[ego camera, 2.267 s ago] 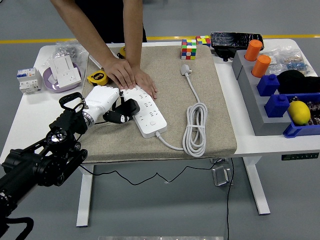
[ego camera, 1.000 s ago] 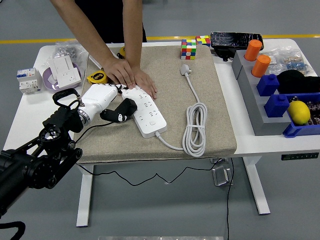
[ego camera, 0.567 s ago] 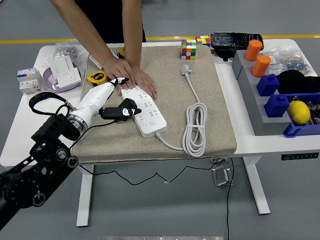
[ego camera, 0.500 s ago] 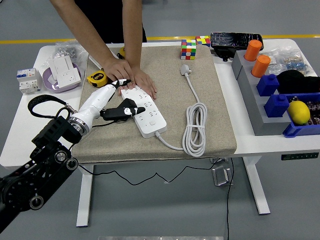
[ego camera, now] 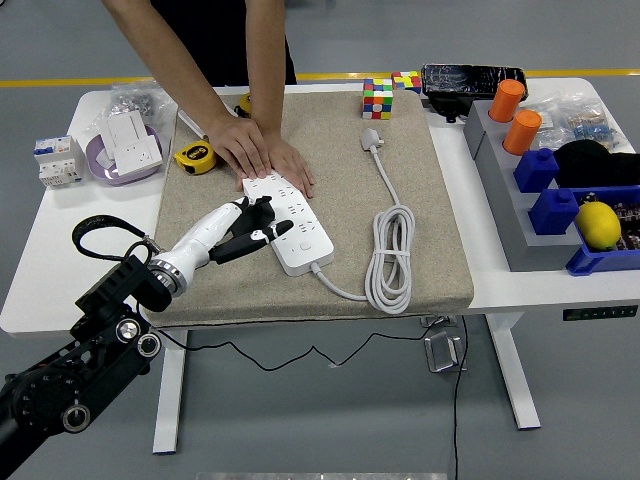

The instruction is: Pick up the plug,place it near the board,insert it into the board,press the button

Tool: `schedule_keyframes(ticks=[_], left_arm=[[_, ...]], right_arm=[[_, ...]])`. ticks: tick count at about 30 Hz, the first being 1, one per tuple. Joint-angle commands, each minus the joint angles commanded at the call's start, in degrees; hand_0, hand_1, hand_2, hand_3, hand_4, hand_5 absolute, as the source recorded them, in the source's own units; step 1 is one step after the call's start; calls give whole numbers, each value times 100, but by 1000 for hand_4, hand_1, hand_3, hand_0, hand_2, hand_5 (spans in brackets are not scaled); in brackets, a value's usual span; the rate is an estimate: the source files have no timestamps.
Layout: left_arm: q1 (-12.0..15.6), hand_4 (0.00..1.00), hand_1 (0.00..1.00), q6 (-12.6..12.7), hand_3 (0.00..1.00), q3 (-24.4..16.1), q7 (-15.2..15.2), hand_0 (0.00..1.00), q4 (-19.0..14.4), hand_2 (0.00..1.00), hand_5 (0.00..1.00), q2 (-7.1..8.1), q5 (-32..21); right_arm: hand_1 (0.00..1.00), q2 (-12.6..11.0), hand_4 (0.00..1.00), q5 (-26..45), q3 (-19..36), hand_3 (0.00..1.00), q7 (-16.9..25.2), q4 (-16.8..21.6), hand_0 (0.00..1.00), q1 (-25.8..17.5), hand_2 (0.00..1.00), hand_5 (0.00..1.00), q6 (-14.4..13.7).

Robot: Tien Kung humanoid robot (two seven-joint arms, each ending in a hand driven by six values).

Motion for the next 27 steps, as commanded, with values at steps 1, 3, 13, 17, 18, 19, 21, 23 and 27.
schedule_keyframes(ticks=[1,3,13,17,18,19,21,23,27], left_arm=[[-1,998,997,9,950,-7,-5,998,-1,974,998,-2,25],[3,998,997,39,950,-27,-15,998,-1,974,998,-7,88],[55,998,998,-44,947,-28,13,998,250,969,998,13,378],[61,998,998,-54,947,-21,12,998,273,969,998,25,395],[61,998,998,-56,946,-14,11,998,270,968,998,25,399],[55,998,998,-54,946,3,9,998,269,968,998,23,400],[38,998,998,-57,946,29,7,998,276,968,998,14,412],[5,998,998,-64,946,75,6,998,301,964,998,-2,428],[-92,998,998,-83,946,195,-4,998,378,964,998,-14,471]], right_arm=[[802,0,998,1,-4,780,-1,-1,873,-2,765,858,1],[802,-1,998,5,-8,780,-1,-4,873,-6,765,858,0],[802,-7,998,-6,9,779,4,2,873,-10,764,856,0],[802,-5,998,-1,2,779,4,0,873,-21,764,856,2],[802,-5,998,0,0,780,4,0,873,-22,764,857,2],[802,-6,998,-1,1,780,3,1,873,-23,764,857,1],[802,-10,998,-2,0,780,4,2,873,-17,764,857,1],[801,-13,998,-1,1,779,4,3,872,-10,764,854,1],[801,-19,998,8,-15,779,3,0,872,-4,764,854,-1]])
